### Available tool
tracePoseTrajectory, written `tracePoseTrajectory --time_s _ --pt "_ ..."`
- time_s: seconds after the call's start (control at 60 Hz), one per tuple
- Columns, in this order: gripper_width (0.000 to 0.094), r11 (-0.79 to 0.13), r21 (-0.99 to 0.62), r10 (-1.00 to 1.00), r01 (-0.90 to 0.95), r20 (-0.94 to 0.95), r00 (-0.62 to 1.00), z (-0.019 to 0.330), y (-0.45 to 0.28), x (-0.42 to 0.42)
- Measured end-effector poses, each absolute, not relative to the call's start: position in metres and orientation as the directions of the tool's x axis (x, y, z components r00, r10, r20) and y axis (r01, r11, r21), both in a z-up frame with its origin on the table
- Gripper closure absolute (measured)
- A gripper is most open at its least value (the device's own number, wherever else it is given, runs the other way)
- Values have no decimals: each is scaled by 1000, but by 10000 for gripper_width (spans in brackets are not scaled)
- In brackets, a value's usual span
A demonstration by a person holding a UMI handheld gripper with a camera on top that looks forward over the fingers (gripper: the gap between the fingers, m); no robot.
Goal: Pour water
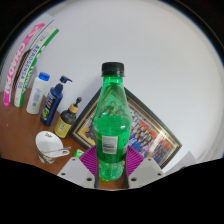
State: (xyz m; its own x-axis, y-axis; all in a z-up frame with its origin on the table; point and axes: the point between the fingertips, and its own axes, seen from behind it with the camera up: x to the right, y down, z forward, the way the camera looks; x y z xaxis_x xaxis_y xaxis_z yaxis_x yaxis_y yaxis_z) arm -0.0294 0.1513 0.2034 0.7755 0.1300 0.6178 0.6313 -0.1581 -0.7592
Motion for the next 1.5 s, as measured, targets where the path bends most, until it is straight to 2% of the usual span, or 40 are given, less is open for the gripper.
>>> tracePoseTrajectory --time_s 0.117,0.233,0.433,0.55,0.717,0.867,0.917,0.967,1.017,1.083,1.267,1.5 --pt "612 -199 -875 162 442 415 895 175 149 -32" --pt "612 -257 -925 197 279 233 952 140 151 -33" --pt "610 -320 -937 208 138 73 975 90 155 -38" --pt "599 -354 -928 183 111 48 982 65 154 -28" --pt "575 -338 -940 150 55 4 989 67 155 -23" --pt "422 -357 -931 166 82 23 986 65 152 -25" --pt "282 -382 -920 181 86 16 983 63 147 -28" --pt "72 -402 -912 189 82 5 982 64 141 -31" --pt "103 -419 -904 179 78 2 984 67 133 -29" --pt "75 -449 -890 144 75 11 990 74 119 -23" --pt "84 -558 -828 48 54 32 998 101 54 -25" --pt "83 -641 -767 -9 8 18 1000 146 -45 -69"
